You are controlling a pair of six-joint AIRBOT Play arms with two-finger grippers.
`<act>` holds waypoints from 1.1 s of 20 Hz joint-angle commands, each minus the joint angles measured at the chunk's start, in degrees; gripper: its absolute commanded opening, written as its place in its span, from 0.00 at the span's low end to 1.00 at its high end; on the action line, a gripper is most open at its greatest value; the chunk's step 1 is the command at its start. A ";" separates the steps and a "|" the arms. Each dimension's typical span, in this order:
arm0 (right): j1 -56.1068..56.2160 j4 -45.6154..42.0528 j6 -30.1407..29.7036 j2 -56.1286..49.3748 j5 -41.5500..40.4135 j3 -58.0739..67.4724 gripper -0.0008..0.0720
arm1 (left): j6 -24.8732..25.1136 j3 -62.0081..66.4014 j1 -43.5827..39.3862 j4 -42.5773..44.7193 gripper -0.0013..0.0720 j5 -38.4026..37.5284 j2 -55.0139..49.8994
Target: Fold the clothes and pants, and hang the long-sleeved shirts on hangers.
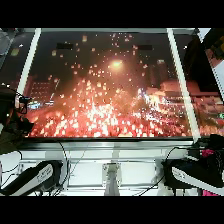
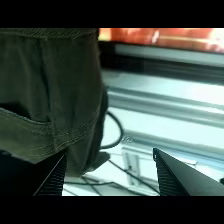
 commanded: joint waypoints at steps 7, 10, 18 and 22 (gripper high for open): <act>0.07 0.02 0.02 0.00 0.00 0.04 0.04 | -1.99 -0.26 -0.11 7.67 0.86 -2.05 -5.01; 0.07 0.02 0.02 0.00 0.00 0.02 0.04 | -2.03 -0.26 -0.11 11.56 0.80 2.01 -7.69; 0.07 0.02 0.02 0.00 0.00 0.04 0.04 | -6.25 -0.24 -0.11 14.49 0.04 4.76 -11.37; 0.07 0.02 0.02 0.00 -0.02 0.04 0.04 | -7.52 0.20 -0.11 14.71 0.04 4.85 -10.73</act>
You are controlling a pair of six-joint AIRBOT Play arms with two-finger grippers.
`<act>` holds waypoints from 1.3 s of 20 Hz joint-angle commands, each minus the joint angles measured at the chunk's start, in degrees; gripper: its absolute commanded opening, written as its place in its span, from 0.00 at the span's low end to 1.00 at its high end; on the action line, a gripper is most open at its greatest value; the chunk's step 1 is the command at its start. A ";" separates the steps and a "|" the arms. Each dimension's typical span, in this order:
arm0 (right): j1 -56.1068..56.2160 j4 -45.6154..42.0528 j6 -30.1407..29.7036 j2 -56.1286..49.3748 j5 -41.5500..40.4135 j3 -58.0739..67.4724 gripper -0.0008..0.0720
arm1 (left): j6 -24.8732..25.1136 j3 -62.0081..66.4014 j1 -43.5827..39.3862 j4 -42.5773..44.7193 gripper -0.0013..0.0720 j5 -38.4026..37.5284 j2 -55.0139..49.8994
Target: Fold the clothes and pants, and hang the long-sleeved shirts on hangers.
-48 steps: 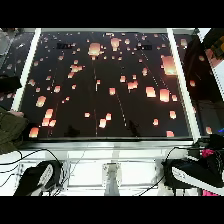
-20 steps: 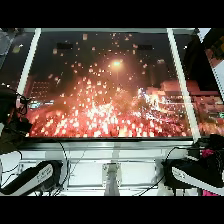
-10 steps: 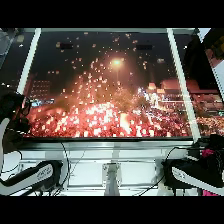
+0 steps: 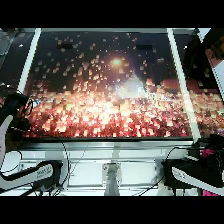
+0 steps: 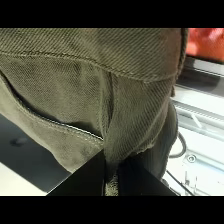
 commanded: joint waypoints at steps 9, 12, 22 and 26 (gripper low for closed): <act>0.09 1.46 0.24 0.00 -2.58 0.04 0.04 | -14.51 21.92 0.00 0.26 0.04 13.20 15.63; 0.11 2.38 0.22 -0.02 -2.84 0.02 0.04 | -19.23 29.53 -0.61 -0.24 0.04 32.30 23.52; 0.04 -4.15 0.22 -0.04 -2.71 0.02 0.04 | -24.55 31.41 -18.84 -20.06 0.04 66.73 26.73; -0.96 -8.61 0.20 -0.07 -1.20 -0.15 0.04 | -24.55 31.45 -31.52 -19.98 0.04 69.85 16.87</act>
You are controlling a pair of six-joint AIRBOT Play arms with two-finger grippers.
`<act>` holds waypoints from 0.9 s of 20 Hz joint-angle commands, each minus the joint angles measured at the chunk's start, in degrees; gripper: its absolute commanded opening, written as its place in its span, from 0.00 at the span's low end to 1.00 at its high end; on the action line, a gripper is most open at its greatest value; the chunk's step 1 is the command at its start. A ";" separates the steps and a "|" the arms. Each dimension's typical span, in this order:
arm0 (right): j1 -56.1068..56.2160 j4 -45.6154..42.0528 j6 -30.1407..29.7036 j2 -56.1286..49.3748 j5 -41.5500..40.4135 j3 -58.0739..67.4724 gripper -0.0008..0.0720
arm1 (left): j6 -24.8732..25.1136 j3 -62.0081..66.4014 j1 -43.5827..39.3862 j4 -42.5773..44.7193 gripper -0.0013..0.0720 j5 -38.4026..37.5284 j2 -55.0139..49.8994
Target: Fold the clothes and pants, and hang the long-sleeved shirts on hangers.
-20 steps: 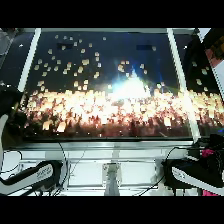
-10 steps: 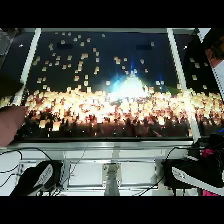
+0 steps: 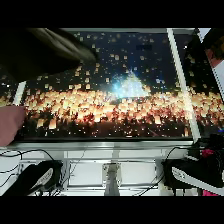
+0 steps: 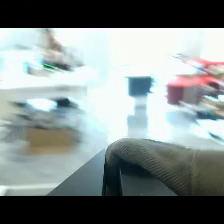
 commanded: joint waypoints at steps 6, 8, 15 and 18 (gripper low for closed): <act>-8.41 -3.19 -0.09 -3.80 6.32 -0.24 0.04 | -0.22 12.11 -17.38 -1.49 0.03 7.26 -24.09; -10.10 -2.14 -0.04 -6.21 6.19 -0.24 0.04 | -0.22 20.72 -19.28 -1.46 0.04 7.23 -29.77; -10.62 -0.11 -0.04 -12.44 5.18 -0.22 0.04 | 9.33 29.00 -20.61 -1.95 0.04 -20.15 -35.32; -10.62 -0.04 -0.04 -13.05 5.11 -0.22 0.04 | 34.62 27.47 -20.83 -18.29 0.04 -48.48 -38.10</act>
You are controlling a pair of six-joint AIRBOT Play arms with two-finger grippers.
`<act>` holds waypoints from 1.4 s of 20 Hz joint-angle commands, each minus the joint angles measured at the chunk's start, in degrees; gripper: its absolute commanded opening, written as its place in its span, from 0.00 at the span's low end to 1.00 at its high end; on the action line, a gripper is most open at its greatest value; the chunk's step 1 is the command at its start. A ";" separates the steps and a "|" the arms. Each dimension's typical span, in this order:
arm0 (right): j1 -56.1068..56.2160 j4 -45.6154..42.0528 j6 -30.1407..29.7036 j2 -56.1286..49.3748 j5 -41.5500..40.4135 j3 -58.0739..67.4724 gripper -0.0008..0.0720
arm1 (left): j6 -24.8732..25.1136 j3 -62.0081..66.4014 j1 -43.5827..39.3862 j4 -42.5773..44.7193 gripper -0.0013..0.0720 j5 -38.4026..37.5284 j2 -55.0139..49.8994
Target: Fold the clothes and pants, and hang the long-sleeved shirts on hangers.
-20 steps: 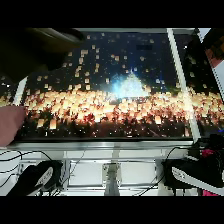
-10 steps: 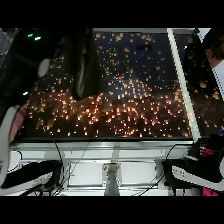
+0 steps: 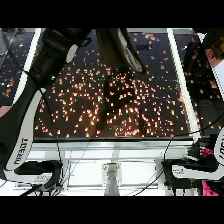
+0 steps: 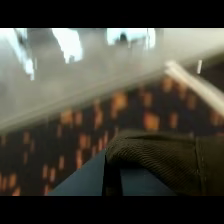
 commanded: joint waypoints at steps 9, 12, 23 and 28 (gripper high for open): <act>-0.11 0.24 0.02 -0.96 -0.22 0.02 0.70 | 30.36 -2.23 -1.42 -21.99 0.43 -52.06 -6.01; -0.11 0.26 0.02 -0.98 0.13 0.02 0.68 | 30.36 -2.23 -1.42 -21.94 0.41 -55.04 -4.31; -0.07 28.04 -13.18 2.40 14.38 -18.10 0.03 | 21.35 -4.00 14.36 -30.84 0.04 -44.92 0.13; 0.07 49.62 -20.90 14.05 8.35 -50.58 0.03 | 22.38 -17.22 27.67 -40.81 0.04 -42.10 4.24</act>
